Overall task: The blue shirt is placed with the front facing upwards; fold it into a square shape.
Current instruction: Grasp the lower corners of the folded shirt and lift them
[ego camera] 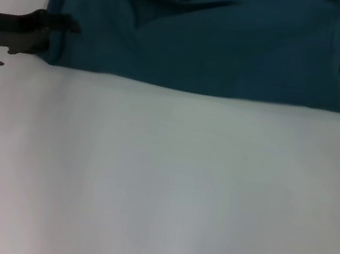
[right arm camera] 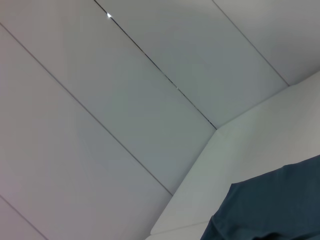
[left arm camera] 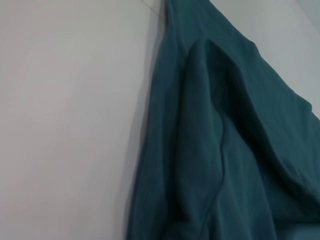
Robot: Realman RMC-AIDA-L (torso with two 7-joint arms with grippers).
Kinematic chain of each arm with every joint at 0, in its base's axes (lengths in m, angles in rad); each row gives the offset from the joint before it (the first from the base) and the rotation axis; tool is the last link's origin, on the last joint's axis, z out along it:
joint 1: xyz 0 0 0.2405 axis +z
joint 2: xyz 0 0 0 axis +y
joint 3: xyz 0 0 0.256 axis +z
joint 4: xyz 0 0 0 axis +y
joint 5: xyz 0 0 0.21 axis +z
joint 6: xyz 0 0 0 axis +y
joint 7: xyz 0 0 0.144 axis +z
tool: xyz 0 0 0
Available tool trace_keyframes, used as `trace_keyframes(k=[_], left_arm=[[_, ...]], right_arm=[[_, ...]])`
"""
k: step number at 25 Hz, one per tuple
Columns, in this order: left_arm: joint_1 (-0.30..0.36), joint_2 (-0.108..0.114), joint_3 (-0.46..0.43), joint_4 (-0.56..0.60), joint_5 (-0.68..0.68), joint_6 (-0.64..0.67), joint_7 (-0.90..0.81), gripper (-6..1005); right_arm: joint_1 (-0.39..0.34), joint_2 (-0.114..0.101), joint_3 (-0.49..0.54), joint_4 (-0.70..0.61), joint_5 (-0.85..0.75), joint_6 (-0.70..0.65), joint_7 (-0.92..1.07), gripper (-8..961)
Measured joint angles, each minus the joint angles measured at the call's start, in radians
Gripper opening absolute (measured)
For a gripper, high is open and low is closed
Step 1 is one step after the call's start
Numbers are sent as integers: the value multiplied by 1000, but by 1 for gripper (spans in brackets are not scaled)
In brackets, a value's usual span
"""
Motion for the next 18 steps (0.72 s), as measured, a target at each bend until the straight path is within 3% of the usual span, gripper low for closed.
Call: trace_keyframes(k=[7, 14, 16, 18], left_arm=[[-3, 7, 17, -28, 74, 4, -86, 827], [-7, -1, 21, -68, 116, 7, -110, 736], [-4, -5, 21, -84, 116, 12, -110, 490], [-3, -7, 21, -95, 117, 21, -111, 406]], right_arm=[[-2, -1, 3, 6, 1, -4, 0, 808], [-2, -4, 11, 13, 6, -8, 0, 809], [-1, -4, 16, 13, 6, -8, 1, 809], [-1, -4, 20, 14, 7, -9, 1, 809]])
